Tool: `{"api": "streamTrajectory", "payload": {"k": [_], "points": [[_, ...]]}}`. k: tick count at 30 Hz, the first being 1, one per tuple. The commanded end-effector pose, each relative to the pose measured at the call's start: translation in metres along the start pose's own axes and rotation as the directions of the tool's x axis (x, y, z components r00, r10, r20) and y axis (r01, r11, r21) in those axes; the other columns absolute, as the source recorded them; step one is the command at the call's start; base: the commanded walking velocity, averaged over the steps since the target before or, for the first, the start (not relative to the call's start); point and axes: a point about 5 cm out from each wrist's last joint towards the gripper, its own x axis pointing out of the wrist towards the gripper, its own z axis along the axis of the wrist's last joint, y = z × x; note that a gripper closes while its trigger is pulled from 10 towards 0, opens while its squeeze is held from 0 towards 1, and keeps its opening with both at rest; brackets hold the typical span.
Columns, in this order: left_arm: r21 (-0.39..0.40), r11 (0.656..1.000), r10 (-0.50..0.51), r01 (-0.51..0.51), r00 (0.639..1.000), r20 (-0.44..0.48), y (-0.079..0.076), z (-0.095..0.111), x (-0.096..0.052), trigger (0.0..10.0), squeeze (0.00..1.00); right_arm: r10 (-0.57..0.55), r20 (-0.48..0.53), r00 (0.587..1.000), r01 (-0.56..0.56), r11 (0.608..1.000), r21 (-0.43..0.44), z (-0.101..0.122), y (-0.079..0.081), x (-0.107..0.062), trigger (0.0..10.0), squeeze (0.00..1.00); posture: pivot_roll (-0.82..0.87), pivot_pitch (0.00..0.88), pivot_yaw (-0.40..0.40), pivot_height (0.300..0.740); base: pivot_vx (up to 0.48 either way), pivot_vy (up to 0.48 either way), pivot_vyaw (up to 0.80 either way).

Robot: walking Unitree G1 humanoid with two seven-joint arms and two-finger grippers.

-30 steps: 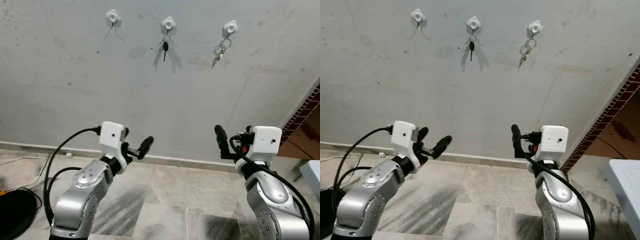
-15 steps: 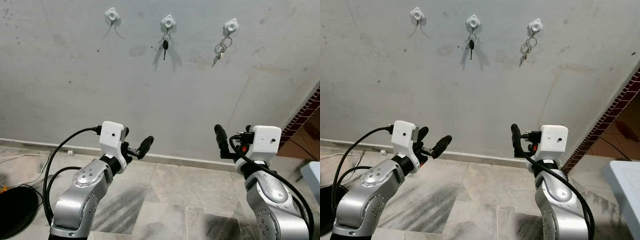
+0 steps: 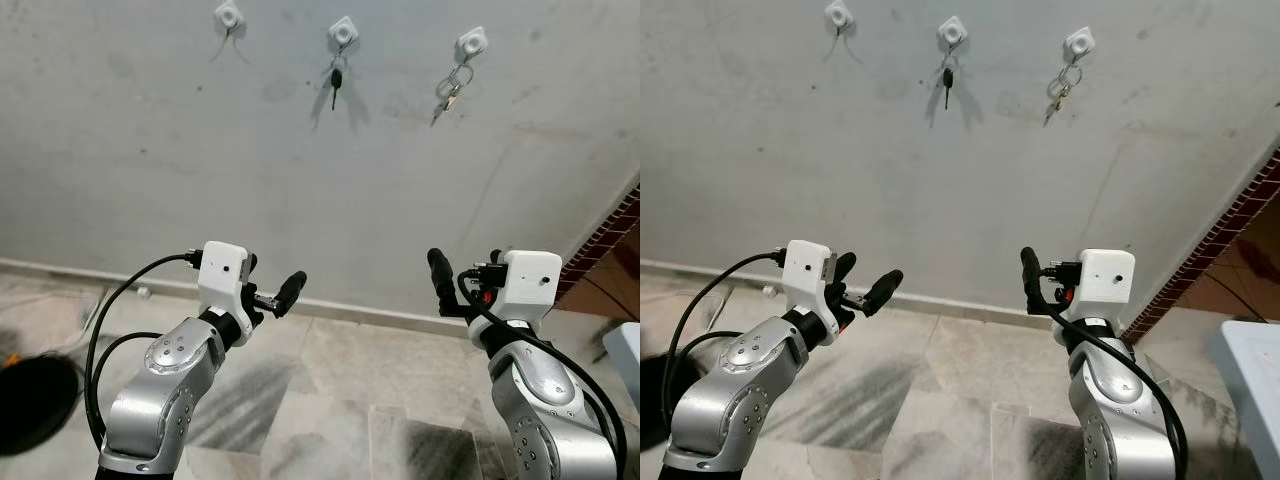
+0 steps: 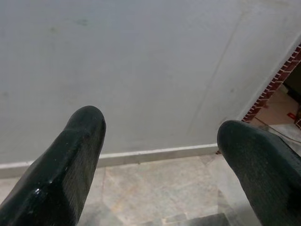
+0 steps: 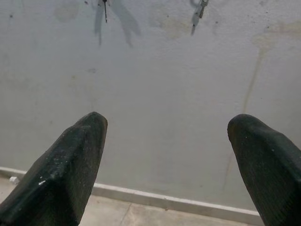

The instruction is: Hang keys on a hook

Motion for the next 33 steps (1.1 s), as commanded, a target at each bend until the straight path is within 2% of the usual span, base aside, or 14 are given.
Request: {"api": "streamTrajectory", "payload": {"k": [1,11,22,33], "points": [[0.010,1.000,-0.006,0.006,1.000,-0.004,-0.0019,0.0004,0.0017,10.0,0.00,-0.001,-0.003,1.000,0.001,1.000,-0.003,0.0001,-0.0013,-0.0004,10.0,0.00,0.10,0.000,-0.036,0.740,-0.277,-0.266,0.00],[0.010,1.000,-0.011,0.011,1.000,-0.003,-0.0024,0.0000,0.0029,10.0,0.00,-0.001,-0.003,1.000,0.001,1.000,-0.004,-0.0004,-0.0018,0.0007,10.0,0.00,0.10,0.000,-0.036,0.740,-0.276,-0.264,0.00],[0.013,1.000,-0.019,0.019,1.000,0.002,-0.0036,0.0008,0.0037,10.0,0.00,-0.002,-0.002,1.000,0.002,1.000,-0.006,-0.0006,-0.0024,0.0021,10.0,0.00,0.10,0.000,-0.040,0.740,0.000,-0.248,0.00],[0.005,1.000,0.007,-0.007,0.999,0.035,-0.0008,0.0066,0.0082,10.0,0.00,-0.015,0.002,1.000,0.015,1.000,-0.001,0.0002,-0.0042,0.0039,10.0,0.00,0.09,0.000,-0.042,0.740,0.000,0.000,0.00]]}}
